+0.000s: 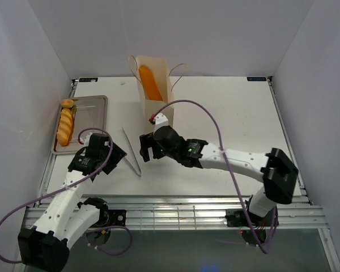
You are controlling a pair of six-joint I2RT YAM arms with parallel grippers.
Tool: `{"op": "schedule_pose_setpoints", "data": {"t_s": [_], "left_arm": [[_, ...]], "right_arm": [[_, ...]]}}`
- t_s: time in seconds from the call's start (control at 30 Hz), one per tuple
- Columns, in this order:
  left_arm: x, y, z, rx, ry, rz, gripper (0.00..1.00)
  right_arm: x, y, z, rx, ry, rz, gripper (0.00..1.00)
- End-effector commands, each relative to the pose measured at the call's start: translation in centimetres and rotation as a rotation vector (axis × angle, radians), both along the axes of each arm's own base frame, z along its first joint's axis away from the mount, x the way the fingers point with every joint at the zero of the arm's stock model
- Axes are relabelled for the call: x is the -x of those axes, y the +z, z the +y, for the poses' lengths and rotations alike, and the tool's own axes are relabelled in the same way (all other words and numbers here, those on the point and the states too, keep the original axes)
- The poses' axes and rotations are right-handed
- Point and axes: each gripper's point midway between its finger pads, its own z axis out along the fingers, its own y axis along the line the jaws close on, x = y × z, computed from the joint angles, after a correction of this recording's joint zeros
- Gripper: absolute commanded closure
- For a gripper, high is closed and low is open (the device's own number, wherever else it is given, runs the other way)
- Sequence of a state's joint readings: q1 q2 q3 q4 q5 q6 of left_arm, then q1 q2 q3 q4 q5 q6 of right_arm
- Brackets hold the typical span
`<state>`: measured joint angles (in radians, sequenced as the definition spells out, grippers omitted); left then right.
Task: Place the fake bread into the paper bag
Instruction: Place the clamp at the center of the board, then pick up the clamp at the center of the board.
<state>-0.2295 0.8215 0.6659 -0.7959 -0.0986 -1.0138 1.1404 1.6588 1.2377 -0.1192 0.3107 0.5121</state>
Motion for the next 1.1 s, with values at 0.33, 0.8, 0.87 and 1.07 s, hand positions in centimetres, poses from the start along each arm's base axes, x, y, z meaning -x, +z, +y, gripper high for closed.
{"op": "schedule_pose_setpoints", "data": {"t_s": [0.33, 0.8, 0.87, 1.07], "left_arm": [[-2.2, -4.4, -0.2, -0.319, 0.127, -0.036, 0.02], [-4.8, -5.2, -2.5, -0.428, 0.1, -0.134, 0.02], [-5.2, -5.3, -2.9, -0.436, 0.083, -0.138, 0.02], [-6.3, -5.6, -3.8, -0.468, 0.022, -0.147, 0.02]], "right_arm": [[5.2, 11.8, -12.2, -0.213, 0.038, -0.162, 0.06], [6.5, 13.4, -16.0, -0.282, 0.013, -0.213, 0.05], [6.5, 13.4, -16.2, -0.282, 0.013, -0.216, 0.05], [6.4, 13.6, -16.8, -0.286, -0.001, -0.235, 0.05]]}}
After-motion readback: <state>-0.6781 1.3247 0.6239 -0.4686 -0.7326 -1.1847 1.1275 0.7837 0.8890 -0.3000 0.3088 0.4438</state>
